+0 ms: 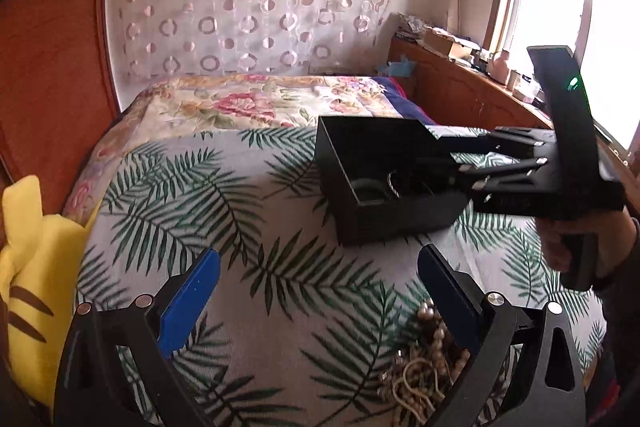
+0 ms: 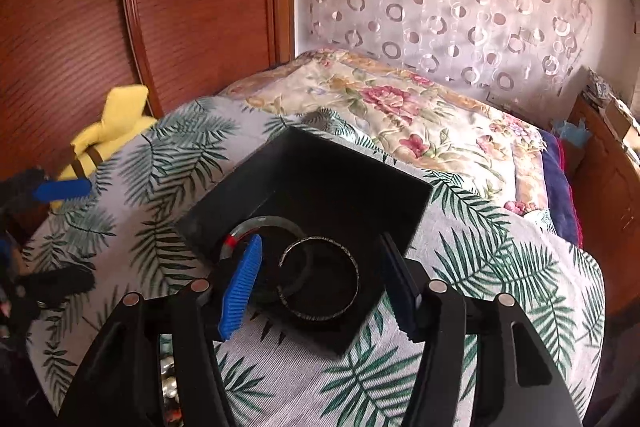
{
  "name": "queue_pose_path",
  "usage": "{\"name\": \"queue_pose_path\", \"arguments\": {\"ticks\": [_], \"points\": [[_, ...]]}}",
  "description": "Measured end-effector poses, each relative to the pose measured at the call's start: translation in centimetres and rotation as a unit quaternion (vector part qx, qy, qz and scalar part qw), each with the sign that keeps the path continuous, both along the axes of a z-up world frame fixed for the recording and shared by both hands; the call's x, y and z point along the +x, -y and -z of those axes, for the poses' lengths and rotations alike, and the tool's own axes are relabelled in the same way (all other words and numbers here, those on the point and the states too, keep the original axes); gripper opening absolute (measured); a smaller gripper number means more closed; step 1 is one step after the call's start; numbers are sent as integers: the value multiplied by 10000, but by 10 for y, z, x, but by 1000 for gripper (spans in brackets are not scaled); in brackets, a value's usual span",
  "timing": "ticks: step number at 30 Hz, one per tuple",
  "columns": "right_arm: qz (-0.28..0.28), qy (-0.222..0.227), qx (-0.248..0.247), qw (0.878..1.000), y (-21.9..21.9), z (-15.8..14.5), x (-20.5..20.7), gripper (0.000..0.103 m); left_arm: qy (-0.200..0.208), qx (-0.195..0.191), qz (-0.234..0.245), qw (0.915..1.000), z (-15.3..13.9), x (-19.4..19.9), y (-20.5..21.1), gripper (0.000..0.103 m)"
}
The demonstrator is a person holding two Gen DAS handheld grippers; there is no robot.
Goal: Organize jewelry
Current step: 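Carry both bangles into the black box and open both tools, then grasp a pearl necklace with the right tool and lift it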
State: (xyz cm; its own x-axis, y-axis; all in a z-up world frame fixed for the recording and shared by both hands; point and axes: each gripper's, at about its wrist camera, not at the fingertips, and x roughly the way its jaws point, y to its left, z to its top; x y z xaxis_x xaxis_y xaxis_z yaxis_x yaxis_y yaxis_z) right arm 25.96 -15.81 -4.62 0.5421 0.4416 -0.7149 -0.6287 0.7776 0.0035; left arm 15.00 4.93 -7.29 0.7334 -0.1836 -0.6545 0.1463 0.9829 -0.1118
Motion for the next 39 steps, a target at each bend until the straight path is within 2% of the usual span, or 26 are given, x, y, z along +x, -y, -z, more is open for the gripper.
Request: {"name": "queue_pose_path", "arguments": {"ticks": [8,12,14,17,26,39], "points": [[-153,74,233,9996,30,-6,-71,62,-301,-123,51,9995,20,-33,-3,95],[-299,-158,369,9987,39,3,-99,60,-442,-238,83,9987,30,-46,-3,95],[-396,-286,380,9981,38,10,-108,48,-466,-194,61,9987,34,-49,-2,95],[-537,-369,344,9973,30,19,-120,40,-516,-164,90,9985,37,-53,2,95],[-825,-551,365,9944,-1,23,-124,29,-477,-137,35,9988,36,-63,-1,95],[-531,-902,146,9944,-14,39,-98,27,-387,-107,-46,9992,31,-74,-6,95]]}}
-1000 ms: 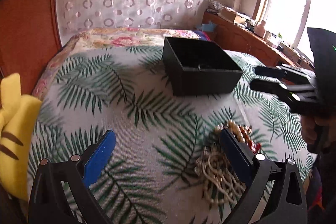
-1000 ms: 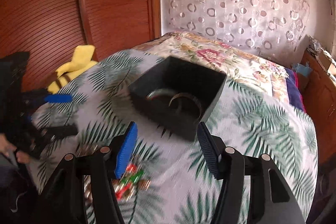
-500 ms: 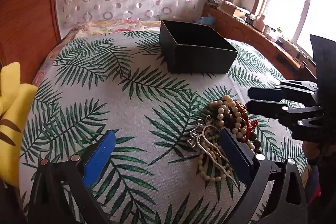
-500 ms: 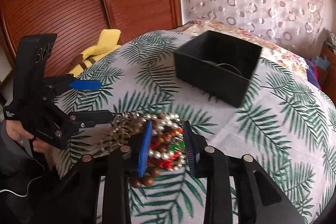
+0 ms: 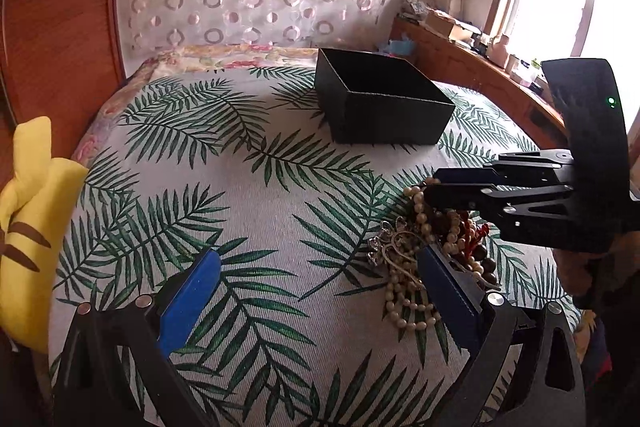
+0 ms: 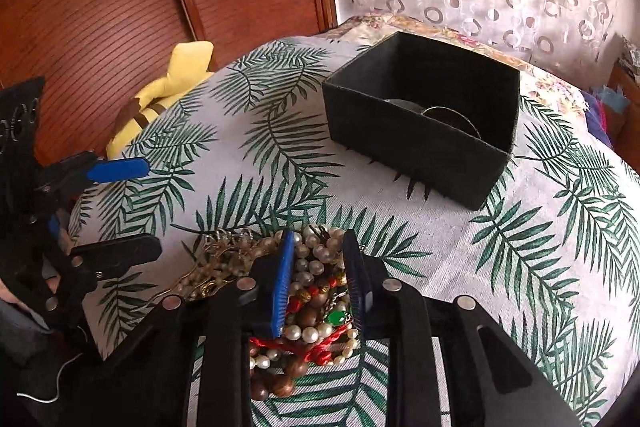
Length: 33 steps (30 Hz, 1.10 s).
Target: Organize jewelry
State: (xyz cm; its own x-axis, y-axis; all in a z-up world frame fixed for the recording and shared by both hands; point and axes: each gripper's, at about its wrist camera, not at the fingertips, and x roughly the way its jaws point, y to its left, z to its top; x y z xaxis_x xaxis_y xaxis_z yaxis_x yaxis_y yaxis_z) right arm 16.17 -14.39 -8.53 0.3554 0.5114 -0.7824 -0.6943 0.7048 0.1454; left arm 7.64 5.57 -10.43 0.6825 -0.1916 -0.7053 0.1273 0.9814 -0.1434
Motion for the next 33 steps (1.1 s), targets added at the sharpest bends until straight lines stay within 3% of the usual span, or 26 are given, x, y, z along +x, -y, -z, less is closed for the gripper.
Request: {"name": "queue_pose_path", "arguments": {"ticks": [3,6,12,18,28,33], "points": [[-46,-35,-23,10000,-2,2,1,24,-1,-3,-9,10000,1,-1,0,95],[-57,39,29,10000,0,-3,-1,9,-1,-2,-26,10000,1,-2,-1,95],[-149,413,300,9986,8,-29,-13,8,-40,0,-61,10000,4,-2,-3,95],[-148,948,617,9935,25,-79,-28,8,-53,-17,-50,10000,5,-2,-1,95],[29,1747,981,9797,64,-149,-46,8,-57,-22,-20,10000,6,-3,2,95],[32,2007,1075,9737,71,-168,-49,8,-73,-40,-2,10000,6,-3,4,95]]}}
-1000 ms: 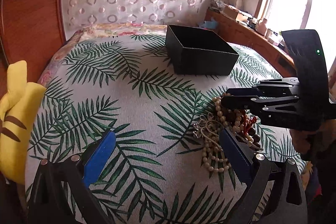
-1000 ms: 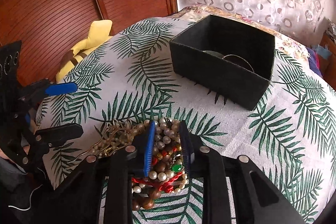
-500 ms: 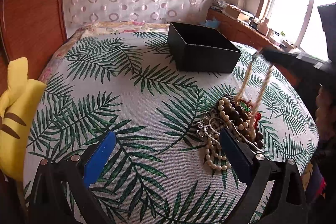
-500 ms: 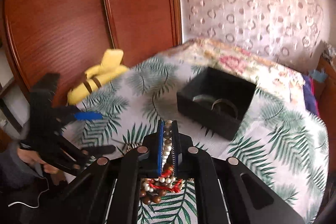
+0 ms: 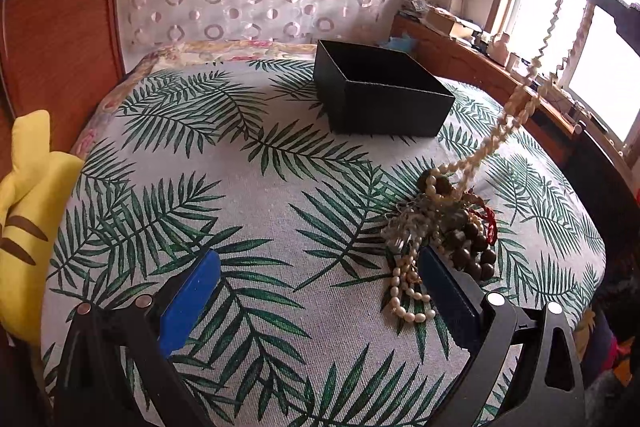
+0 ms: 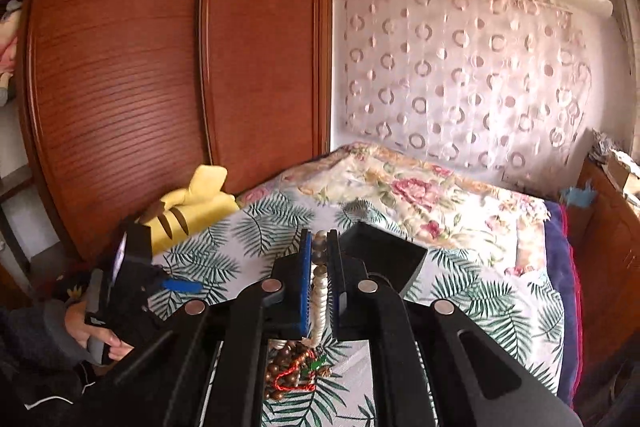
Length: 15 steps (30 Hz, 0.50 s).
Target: Organize jewelry
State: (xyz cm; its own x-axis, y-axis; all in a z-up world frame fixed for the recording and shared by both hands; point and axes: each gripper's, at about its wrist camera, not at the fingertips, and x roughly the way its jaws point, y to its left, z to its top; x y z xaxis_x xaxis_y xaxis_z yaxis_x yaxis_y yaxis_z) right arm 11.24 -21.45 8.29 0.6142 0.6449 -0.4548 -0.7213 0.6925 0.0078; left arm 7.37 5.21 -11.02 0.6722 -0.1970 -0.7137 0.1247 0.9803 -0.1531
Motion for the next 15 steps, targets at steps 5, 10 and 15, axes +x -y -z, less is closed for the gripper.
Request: {"name": "queue_pose_path", "arguments": {"ticks": [5,10,15], "points": [[31,231,-138,9996,-1,-10,-2,8,2,9,69,10000,0,-2,5,95],[64,507,39,9987,6,-34,-8,8,7,9,108,9999,0,-3,7,95],[169,740,160,9970,19,-52,-16,8,-15,1,108,9999,1,-1,7,95]]}}
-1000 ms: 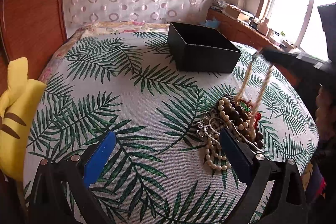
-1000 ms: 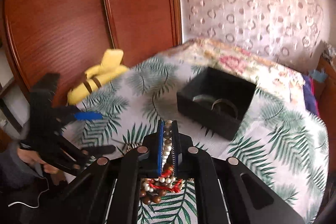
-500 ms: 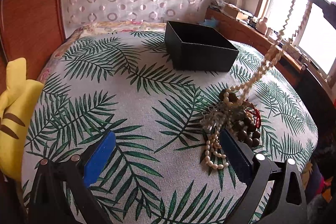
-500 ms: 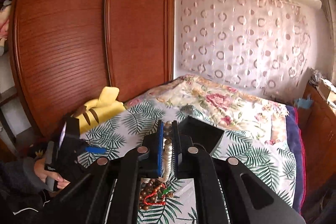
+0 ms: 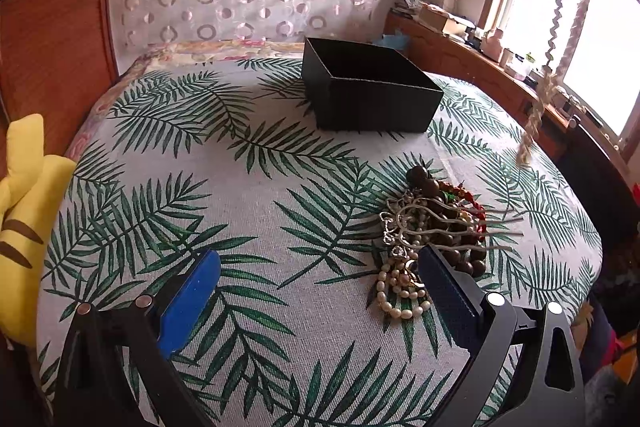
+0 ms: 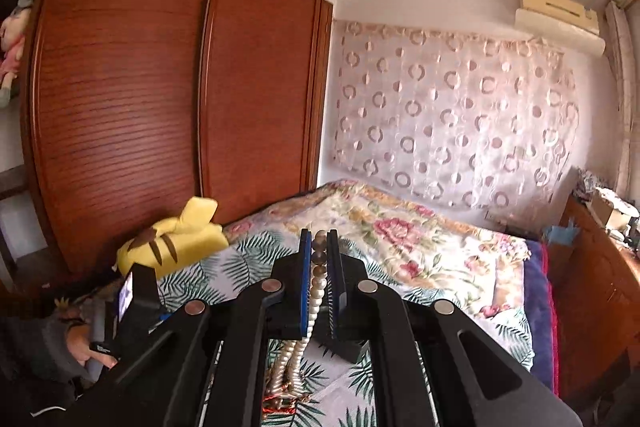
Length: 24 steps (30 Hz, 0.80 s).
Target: Organize jewelry
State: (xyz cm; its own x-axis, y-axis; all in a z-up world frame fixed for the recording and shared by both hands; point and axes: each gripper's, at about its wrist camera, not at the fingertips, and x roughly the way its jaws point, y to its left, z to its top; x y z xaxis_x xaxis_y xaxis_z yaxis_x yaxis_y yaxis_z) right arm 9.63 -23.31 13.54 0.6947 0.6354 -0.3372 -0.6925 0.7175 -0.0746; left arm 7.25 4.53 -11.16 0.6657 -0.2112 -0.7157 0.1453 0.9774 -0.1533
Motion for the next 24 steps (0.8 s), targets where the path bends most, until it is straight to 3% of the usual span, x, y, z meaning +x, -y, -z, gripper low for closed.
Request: {"name": "queue_pose_path", "arguments": {"ticks": [4,8,12,15,18,24], "points": [[107,90,-32,9999,12,-7,-3,8,-9,-38,39,10000,0,1,2,95],[261,-48,-155,9995,20,6,4,9,24,-221,271,9994,-3,8,7,95],[401,-265,-241,9986,25,27,13,9,-97,-458,506,9976,-3,22,14,71],[497,-422,-332,9973,26,46,20,9,-198,-450,708,9963,-1,31,24,55],[552,-533,-374,9963,27,58,24,9,-372,-324,842,9952,5,41,34,45],[601,-581,-349,9959,31,64,25,9,-425,-121,930,9947,9,43,42,44]]}}
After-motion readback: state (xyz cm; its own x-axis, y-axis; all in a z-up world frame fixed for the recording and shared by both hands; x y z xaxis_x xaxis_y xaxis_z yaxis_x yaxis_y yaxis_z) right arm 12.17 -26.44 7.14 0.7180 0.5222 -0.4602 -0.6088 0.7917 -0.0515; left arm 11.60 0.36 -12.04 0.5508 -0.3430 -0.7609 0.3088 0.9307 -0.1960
